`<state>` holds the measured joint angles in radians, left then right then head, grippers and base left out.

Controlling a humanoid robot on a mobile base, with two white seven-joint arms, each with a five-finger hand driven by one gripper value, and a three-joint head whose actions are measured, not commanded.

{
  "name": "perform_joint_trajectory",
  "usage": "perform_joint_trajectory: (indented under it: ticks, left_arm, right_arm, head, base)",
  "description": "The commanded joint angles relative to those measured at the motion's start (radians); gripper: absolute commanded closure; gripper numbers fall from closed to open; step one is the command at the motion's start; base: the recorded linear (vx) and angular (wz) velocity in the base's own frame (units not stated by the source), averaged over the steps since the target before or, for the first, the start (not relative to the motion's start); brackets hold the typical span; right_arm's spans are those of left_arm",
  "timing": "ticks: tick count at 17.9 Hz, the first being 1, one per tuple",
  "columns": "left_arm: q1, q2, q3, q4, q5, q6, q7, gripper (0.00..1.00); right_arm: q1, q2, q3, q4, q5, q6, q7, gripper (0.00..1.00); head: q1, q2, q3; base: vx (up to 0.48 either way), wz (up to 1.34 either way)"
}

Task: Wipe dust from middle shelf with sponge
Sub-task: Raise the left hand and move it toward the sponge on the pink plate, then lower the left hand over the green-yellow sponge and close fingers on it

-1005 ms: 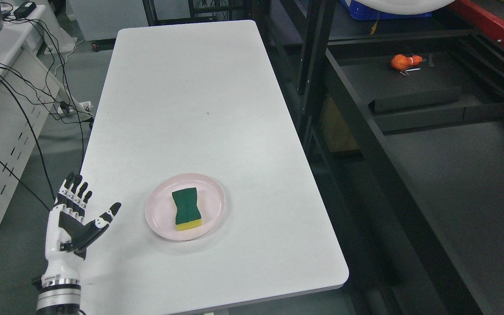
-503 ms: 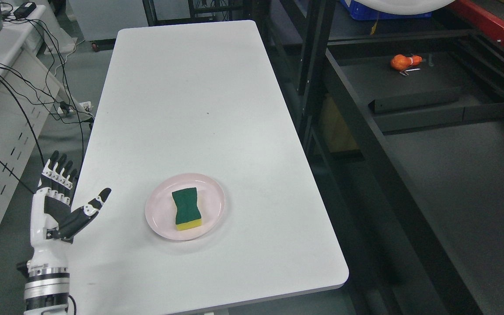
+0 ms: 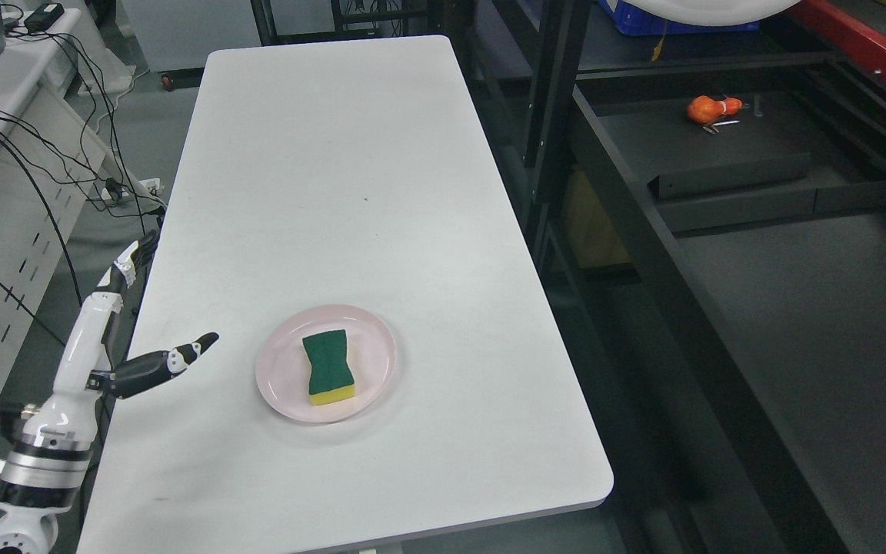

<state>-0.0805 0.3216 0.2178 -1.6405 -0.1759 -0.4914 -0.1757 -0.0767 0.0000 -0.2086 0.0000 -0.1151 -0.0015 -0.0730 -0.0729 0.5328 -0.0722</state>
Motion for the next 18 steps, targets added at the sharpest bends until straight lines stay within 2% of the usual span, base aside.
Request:
perform_joint_trajectory:
  ticks: [1, 3, 7, 13, 18]
  left_arm:
    - [-0.091, 0.292, -0.053, 0.108, -0.38, -0.096, -0.044, 0.02]
    - [-0.16, 0.293, -0.08, 0.142, -0.534, -0.134, -0.047, 0.02]
    - [-0.277, 0.287, -0.197, 0.171, -0.701, -0.177, -0.047, 0.02]
    - [-0.367, 0.274, -0.421, 0.169, -0.761, -0.203, -0.047, 0.03]
    - [-0.364, 0.258, -0.489, 0.137, -0.745, -0.266, -0.045, 0.02]
  right_arm:
    - [0.0, -0.017, 0.0, -0.017, 0.0, 0.072, 0.001, 0.0]
    - [0.0, -0.017, 0.0, -0.017, 0.0, 0.072, 0.001, 0.0]
    - [0.0, -0.017, 0.0, -0.017, 0.0, 0.072, 0.001, 0.0]
    - [0.0, -0.017, 0.0, -0.017, 0.0, 0.072, -0.001, 0.0]
    - [0.0, -0.017, 0.0, -0.017, 0.0, 0.072, 0.001, 0.0]
  head:
    - [0.0, 0.0, 0.0]
    - [0.0, 0.0, 0.0]
    - [0.0, 0.0, 0.0]
    - [0.0, 0.0, 0.0]
    - [0.0, 0.0, 0.0]
  base:
    - [0.0, 0.0]
    - [0.0, 0.0]
    - [0.0, 0.0]
    - [0.0, 0.0]
    - [0.0, 0.0]
